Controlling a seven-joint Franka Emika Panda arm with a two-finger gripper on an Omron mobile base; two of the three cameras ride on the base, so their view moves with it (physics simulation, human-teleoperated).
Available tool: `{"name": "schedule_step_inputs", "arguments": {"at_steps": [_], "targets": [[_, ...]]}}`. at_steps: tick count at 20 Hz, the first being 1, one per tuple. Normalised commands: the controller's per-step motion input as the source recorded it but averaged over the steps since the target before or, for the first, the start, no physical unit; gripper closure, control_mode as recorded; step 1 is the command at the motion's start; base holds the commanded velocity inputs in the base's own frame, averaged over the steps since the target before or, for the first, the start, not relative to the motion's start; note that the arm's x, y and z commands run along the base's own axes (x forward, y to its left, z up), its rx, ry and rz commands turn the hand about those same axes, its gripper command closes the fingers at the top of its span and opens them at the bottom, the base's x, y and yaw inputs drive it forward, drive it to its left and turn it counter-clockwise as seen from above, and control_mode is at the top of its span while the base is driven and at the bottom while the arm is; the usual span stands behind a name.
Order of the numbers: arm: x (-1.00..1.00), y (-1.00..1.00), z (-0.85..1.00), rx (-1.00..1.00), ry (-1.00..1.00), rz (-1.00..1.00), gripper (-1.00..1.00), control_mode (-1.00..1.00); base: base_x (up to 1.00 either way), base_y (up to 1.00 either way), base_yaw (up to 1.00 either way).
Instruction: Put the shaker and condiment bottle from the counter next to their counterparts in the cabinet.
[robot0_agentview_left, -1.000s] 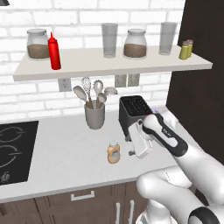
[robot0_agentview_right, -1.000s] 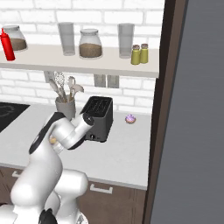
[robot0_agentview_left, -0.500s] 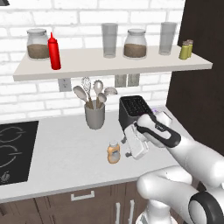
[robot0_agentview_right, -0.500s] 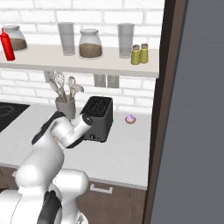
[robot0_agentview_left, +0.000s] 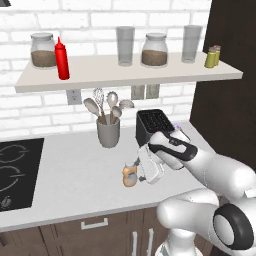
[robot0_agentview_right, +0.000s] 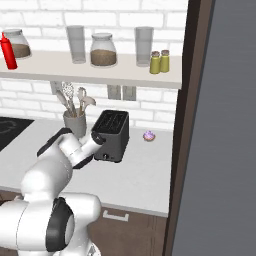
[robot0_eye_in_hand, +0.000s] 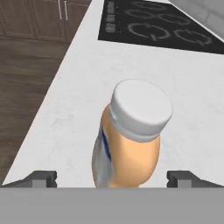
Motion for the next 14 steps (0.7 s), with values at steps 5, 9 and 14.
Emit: {"name": "schedule_step_inputs", "arguments": {"at_steps": [5,9,14], "targets": [[-0.01,0.16,-0.37,0.00,0.00,-0.01,-1.00,-1.00,0.00,0.00,0.00],[0.00,0.16,-0.40,0.00,0.00,0.00,-1.00,-1.00,0.00,0.00,0.00],[0.00,0.18,-0.39,0.00,0.00,0.00,1.00,-1.00,0.00,0.00,0.00]]}}
